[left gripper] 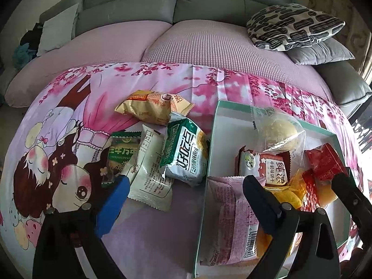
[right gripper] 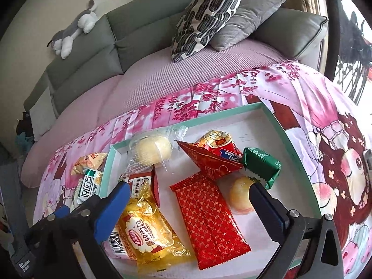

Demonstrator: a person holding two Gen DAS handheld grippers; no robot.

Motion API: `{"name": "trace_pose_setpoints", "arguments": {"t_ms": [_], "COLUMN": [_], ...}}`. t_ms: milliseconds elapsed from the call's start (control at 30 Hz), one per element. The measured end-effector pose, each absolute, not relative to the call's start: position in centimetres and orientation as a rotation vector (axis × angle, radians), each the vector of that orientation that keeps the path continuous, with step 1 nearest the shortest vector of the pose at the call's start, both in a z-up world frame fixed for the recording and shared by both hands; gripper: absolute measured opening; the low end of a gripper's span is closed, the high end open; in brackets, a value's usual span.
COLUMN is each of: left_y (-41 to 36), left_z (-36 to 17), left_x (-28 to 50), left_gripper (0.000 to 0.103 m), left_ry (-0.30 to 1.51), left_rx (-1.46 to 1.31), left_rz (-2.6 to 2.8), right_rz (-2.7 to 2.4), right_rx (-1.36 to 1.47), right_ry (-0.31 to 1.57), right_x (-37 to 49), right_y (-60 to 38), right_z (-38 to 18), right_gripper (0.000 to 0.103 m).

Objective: Organize snacks
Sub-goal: 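Lift both open tools from the tray and move them over the snack pile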

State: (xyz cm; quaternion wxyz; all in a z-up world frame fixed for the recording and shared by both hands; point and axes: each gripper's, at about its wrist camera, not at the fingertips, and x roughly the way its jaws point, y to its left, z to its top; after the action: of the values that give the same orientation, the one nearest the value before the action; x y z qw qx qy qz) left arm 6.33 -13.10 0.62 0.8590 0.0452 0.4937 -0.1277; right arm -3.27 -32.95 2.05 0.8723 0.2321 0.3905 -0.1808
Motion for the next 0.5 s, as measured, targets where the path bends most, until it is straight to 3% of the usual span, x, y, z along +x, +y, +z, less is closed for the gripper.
{"name": "trace_pose_setpoints", "arguments": {"t_ms": [500], "left_y": [-11.2], "left_z": [1.8], "left_x": [6.6], "left_gripper": [0.098], "left_ry": [1.012], "left_rx": [0.010], "left_rz": [-0.368], "right_rz": [-0.351], "right_rx": [0.477], "right_ry": [0.771], "right_x": [-3.0], "right_y": [-31.2], "right_z": [3.2], "right_gripper": [0.103]}}
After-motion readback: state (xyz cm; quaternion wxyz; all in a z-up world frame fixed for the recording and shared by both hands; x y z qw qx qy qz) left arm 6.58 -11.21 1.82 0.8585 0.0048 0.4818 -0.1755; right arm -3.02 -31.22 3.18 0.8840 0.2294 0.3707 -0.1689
